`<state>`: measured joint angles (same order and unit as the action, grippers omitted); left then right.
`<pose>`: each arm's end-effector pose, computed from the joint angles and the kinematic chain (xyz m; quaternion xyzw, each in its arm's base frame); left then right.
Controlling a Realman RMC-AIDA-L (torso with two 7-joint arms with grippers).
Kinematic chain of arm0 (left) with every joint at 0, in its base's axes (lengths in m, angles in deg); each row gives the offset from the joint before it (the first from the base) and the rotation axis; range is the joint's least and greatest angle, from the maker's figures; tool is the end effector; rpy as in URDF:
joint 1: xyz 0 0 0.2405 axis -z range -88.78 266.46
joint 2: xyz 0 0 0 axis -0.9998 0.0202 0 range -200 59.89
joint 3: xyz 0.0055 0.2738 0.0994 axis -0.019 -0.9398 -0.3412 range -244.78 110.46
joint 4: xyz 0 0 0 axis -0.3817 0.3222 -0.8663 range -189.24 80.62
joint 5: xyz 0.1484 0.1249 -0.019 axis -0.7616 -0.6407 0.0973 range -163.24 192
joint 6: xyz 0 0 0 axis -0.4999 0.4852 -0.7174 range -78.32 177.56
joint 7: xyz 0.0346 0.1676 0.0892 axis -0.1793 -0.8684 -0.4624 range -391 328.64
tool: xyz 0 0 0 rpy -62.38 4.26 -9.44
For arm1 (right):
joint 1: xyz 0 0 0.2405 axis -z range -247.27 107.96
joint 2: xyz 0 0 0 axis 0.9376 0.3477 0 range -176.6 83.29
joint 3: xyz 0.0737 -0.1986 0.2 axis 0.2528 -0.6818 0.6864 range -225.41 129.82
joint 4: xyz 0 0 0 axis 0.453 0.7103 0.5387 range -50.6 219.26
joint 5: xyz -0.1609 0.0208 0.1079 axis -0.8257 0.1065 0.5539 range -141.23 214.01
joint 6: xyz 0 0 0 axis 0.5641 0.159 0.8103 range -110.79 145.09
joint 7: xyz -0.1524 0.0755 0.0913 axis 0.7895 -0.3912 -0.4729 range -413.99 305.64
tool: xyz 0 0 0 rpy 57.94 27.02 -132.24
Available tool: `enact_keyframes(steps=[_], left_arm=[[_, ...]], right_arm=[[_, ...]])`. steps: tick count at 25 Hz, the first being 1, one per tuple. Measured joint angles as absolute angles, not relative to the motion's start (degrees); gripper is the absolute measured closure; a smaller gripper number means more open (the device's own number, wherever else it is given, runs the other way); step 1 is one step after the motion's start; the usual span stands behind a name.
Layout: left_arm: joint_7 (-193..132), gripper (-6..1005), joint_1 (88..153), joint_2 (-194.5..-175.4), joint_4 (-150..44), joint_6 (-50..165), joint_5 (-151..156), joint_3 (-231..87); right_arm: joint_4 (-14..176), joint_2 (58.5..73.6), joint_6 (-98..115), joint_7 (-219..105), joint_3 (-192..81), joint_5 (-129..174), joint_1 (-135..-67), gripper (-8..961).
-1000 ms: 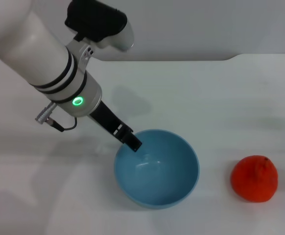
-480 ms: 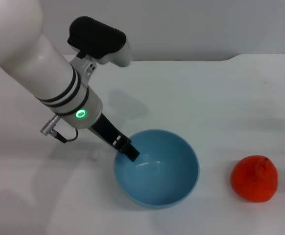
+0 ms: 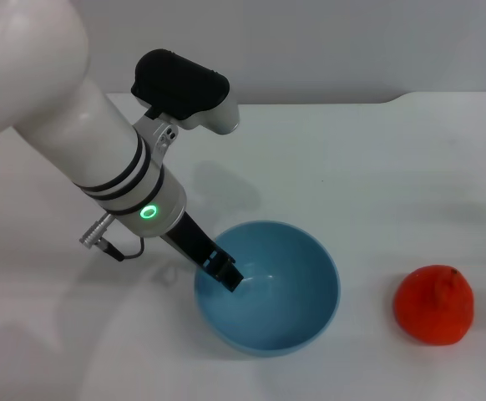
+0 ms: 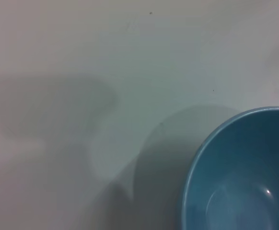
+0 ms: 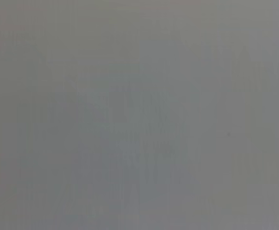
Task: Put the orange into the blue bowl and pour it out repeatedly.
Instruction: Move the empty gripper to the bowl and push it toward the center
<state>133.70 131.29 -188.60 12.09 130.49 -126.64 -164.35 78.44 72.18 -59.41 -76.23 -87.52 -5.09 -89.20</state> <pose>-0.1984 0.3592 -0.1274 -0.9001 -0.3671 0.1965 0.1281 0.3797 0.3479 0.0332 -0.6391 0.2396 0.3384 0.6478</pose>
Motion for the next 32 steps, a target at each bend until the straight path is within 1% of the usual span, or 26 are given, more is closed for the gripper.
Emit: enact_keyframes(steps=[5, 13, 16, 21, 25, 29, 32], left_arm=[[133.7, 379, 131.37, -188.47, 10.96, 130.58, -126.41, -164.27], [133.7, 711, 131.5, -188.44, 10.59, 130.67, -126.42, -164.27], [133.7, 830, 131.45, -188.46, 10.66, 130.56, -126.43, -163.94], [133.7, 994, 131.22, -188.49, 11.11, 130.19, -126.42, -162.71], [133.7, 998, 131.03, -188.52, 11.51, 129.62, -126.36, -160.63], [133.7, 1000, 130.92, -188.52, 11.58, 128.75, -126.35, -157.95], [133.7, 1001, 130.87, -188.49, 11.62, 128.23, -126.33, -156.73]], right_arm=[[78.44, 72.24, -59.46, -76.23, -87.52, -5.09, -88.9, 384], [78.44, 72.23, -59.5, -77.05, -88.12, -5.19, -89.13, 383], [78.03, 71.99, -59.36, -81.29, -89.98, -5.21, -89.44, 383], [70.12, 70.74, -54.91, -102.05, -98.19, -8.36, -88.75, 383], [58.79, 68.95, -51.69, -126.09, -99.39, -23.18, -88.25, 383], [41.58, 67.79, -52.82, -154.57, -98.12, -46.72, -88.31, 383], [28.19, 66.92, -60.06, -175.61, -94.8, -68.3, -91.09, 383]])
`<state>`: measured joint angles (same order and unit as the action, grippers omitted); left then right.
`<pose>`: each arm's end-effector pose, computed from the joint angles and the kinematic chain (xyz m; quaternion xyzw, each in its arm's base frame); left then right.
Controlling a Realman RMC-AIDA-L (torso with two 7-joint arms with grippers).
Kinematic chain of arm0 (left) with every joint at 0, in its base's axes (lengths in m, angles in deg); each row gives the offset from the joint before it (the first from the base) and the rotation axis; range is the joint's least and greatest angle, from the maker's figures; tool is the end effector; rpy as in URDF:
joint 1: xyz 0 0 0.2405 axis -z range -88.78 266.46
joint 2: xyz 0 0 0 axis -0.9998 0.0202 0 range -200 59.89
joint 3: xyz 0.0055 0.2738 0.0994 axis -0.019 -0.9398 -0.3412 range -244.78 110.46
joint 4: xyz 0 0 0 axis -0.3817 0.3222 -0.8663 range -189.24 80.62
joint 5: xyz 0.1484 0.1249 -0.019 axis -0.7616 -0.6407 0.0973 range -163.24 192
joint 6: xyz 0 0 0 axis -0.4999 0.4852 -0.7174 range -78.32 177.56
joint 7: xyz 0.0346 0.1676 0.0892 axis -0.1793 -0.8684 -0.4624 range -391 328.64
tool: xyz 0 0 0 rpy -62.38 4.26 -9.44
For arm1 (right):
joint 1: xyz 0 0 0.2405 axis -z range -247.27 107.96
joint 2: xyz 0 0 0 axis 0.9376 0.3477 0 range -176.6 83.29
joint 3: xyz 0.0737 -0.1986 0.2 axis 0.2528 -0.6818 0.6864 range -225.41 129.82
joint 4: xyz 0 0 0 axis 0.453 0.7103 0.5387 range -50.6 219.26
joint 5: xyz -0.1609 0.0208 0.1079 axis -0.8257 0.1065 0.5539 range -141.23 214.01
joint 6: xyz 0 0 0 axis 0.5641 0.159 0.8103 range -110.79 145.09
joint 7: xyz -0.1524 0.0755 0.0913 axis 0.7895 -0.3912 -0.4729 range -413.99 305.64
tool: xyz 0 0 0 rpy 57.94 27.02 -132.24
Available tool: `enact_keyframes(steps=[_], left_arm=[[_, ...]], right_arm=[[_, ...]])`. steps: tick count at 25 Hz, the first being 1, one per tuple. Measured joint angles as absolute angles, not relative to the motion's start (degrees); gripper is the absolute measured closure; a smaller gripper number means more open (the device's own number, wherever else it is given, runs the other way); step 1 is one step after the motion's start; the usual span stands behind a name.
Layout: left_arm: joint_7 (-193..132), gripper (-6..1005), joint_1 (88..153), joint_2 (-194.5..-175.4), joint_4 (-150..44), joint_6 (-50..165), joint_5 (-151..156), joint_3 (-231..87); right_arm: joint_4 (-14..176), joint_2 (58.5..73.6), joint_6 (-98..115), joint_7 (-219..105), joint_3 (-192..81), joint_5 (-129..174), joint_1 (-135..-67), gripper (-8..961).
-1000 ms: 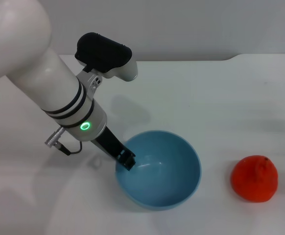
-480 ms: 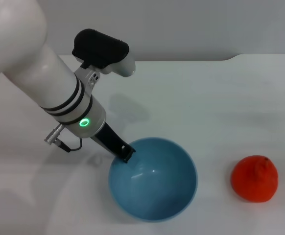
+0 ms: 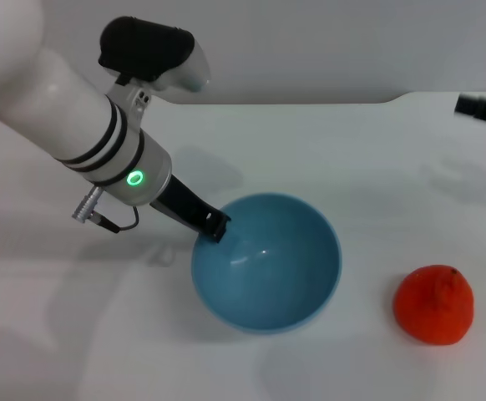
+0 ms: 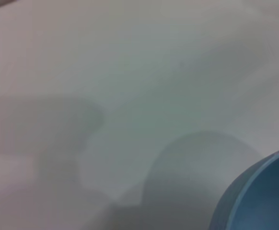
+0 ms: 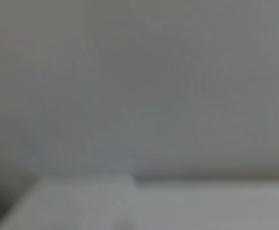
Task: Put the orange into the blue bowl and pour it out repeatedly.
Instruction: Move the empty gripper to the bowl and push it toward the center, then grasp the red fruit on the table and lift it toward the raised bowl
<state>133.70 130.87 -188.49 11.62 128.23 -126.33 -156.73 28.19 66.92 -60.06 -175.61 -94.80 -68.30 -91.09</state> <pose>-0.1947 0.3827 -0.1115 -0.8878 -0.4115 0.1355 0.1554 0.2980 0.3846 0.0399 -0.8096 0.4605 0.2698 0.2442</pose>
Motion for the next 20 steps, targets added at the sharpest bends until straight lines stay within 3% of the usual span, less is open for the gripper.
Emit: enact_keyframes(steps=[5, 8, 20], left_arm=[[133.7, 1000, 130.79, -188.34, 11.65, 127.1, -126.35, -155.87], [133.7, 999, 130.71, -188.27, 11.76, 126.58, -126.54, -155.35], [133.7, 1000, 128.97, -188.26, 12.0, 123.63, -126.4, -153.05]], right_arm=[[20.68, 63.47, -78.71, -192.95, -89.78, -92.81, -101.28, 383], [20.18, 62.58, -86.05, -195.92, -90.23, -100.56, -105.79, 384], [17.74, 65.55, -92.49, -201.51, -98.47, -106.85, -107.9, 384]])
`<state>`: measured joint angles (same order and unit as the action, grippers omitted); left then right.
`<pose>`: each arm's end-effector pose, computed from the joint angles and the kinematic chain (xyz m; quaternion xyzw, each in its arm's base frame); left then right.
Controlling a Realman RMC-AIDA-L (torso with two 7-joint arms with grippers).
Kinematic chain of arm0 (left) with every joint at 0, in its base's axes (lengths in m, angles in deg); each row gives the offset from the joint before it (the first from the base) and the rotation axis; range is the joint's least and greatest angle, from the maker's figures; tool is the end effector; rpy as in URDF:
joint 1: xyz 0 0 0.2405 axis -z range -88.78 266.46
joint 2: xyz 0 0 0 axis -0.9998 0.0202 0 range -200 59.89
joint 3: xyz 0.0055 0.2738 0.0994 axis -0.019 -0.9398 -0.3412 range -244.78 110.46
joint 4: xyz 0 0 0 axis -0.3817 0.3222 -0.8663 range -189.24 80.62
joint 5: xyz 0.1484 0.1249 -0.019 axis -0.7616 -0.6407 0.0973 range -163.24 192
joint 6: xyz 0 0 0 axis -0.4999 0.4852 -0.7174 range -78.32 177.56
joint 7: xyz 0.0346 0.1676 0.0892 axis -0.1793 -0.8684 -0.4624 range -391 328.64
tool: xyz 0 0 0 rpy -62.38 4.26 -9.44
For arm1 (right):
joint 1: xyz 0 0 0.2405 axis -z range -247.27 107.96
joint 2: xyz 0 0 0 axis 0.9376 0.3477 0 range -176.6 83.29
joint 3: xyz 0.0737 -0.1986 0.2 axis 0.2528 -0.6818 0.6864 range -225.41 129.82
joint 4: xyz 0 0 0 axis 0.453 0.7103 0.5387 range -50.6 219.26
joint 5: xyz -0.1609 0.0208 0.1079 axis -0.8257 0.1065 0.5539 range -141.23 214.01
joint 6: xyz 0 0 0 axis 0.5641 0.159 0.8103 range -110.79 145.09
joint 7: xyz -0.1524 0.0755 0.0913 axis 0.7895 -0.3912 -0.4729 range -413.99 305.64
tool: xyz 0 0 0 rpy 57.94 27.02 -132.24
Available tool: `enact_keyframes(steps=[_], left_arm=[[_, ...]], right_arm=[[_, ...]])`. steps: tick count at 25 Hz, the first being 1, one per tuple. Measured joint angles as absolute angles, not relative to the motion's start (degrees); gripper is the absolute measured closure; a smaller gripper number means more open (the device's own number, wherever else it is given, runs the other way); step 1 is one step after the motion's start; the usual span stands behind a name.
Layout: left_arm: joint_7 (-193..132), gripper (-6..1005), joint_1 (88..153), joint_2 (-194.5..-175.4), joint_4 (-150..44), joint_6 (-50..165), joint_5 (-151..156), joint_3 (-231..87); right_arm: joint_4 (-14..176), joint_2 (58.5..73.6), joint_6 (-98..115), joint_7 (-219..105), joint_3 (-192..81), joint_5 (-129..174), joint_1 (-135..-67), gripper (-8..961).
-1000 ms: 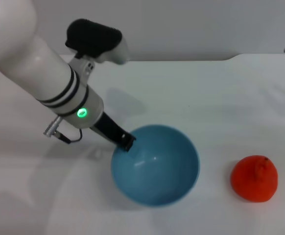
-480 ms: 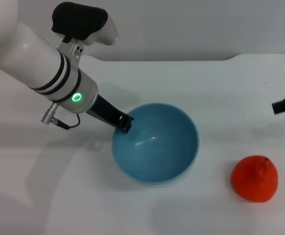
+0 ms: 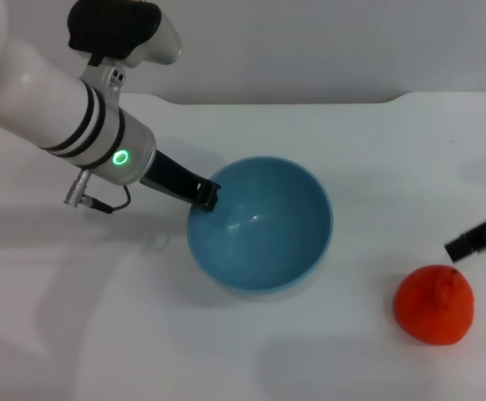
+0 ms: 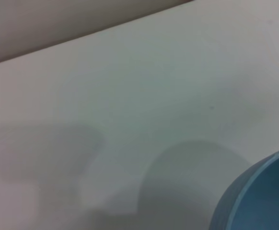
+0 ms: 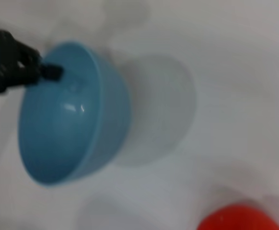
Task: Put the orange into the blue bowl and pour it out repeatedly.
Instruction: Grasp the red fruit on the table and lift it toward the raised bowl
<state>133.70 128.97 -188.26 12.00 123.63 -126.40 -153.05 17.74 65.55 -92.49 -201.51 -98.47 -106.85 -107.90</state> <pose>-0.2000 0.4005 -0.0990 -0.8758 -0.4347 0.0852 0.1918 0.2610 0.3541 0.0186 -0.8425 0.5254 -0.0890 0.0788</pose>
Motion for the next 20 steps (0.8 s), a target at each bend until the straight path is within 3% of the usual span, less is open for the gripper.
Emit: enact_keyframes(steps=[7, 10, 20], left_arm=[[133.7, 1000, 127.36, -188.19, 13.33, 123.38, -126.87, -152.57], [133.6, 1001, 126.66, -188.17, 14.46, 123.22, -126.91, -152.86], [133.13, 1001, 124.74, -188.19, 16.08, 122.94, -126.95, -153.58]], right_arm=[[17.22, 69.92, -91.7, -201.69, -98.66, -116.29, -107.64, 384], [17.43, 71.06, -90.24, -201.72, -99.0, -117.16, -107.92, 384], [23.44, 71.48, -84.53, -203.19, -102.31, -118.96, -109.65, 383]])
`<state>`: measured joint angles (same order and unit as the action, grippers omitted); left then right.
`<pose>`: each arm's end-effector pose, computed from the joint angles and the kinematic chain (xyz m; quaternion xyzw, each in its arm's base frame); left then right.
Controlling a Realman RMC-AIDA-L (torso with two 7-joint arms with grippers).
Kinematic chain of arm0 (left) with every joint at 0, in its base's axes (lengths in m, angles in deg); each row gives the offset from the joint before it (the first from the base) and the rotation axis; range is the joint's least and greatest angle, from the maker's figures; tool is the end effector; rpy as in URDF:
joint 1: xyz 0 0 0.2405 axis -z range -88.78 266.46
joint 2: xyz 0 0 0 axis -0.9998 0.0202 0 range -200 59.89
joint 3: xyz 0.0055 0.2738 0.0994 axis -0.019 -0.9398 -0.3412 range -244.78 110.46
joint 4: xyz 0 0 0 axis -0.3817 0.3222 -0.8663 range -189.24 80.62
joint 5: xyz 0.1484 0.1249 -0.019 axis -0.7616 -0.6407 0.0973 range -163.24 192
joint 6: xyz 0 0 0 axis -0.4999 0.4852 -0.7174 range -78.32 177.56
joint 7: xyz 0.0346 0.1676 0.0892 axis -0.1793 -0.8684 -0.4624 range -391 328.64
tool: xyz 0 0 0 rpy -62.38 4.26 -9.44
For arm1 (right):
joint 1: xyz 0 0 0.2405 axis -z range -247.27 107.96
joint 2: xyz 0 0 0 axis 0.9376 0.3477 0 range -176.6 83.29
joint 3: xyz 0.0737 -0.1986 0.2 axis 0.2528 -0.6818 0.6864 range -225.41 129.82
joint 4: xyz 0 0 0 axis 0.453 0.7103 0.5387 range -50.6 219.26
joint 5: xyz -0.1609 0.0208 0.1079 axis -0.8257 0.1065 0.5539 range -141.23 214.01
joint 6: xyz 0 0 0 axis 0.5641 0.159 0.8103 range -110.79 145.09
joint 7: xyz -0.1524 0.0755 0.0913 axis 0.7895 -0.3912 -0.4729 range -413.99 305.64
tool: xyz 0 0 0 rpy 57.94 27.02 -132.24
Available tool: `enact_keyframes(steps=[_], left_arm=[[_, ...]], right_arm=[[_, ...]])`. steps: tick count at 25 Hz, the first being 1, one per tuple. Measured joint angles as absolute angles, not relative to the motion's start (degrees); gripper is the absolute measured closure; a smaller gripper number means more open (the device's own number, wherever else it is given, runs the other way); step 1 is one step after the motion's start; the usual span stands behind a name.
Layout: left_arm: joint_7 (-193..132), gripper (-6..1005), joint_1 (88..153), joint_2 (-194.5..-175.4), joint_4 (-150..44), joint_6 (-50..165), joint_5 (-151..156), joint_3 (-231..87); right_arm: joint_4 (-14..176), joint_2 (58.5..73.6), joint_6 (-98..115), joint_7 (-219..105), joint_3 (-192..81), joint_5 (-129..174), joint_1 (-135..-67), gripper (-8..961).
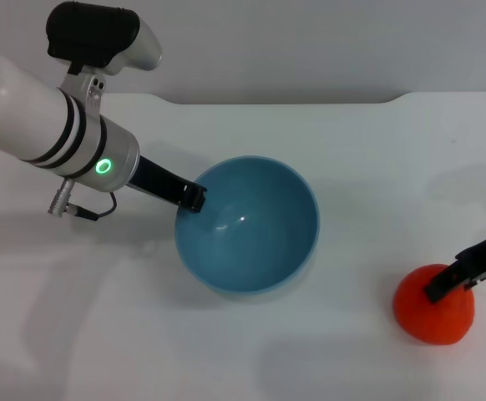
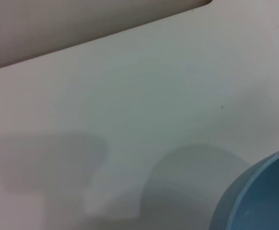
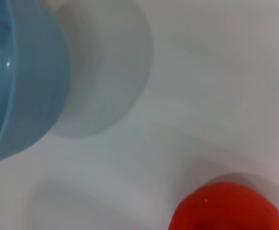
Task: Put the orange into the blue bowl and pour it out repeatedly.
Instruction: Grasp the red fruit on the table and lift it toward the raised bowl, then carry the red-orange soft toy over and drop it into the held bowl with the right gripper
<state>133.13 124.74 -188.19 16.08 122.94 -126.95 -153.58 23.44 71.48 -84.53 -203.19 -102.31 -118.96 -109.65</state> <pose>-0.2118 0.3930 -0.0920 -0.8743 -0.4328 0.0758 0.2063 0.2803 0.3508 -0.0330 -0.8179 0.5421 -0.1666 0.0970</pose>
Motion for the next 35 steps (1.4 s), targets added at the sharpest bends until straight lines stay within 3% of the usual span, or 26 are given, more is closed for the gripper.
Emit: enact_keyframes(steps=[13, 18, 24, 35], left_arm=[[132.32, 1000, 124.22, -188.22, 16.08, 121.65, -126.63, -155.07], [132.3, 1001, 124.79, -188.19, 16.09, 121.64, -126.64, -155.04], [132.29, 1001, 126.26, -188.17, 15.6, 121.64, -126.89, -155.04], [132.7, 1000, 129.44, -188.33, 11.97, 122.11, -126.93, -157.36]], right_arm=[[26.55, 71.51, -79.69, -202.59, -106.49, -119.88, -108.68, 398], [21.71, 71.54, -80.03, -201.89, -105.89, -119.46, -106.13, 632], [15.97, 71.55, -81.49, -201.69, -104.3, -118.54, -104.1, 757], [-5.68, 70.97, -88.14, -200.49, -103.7, -104.47, -104.27, 840]])
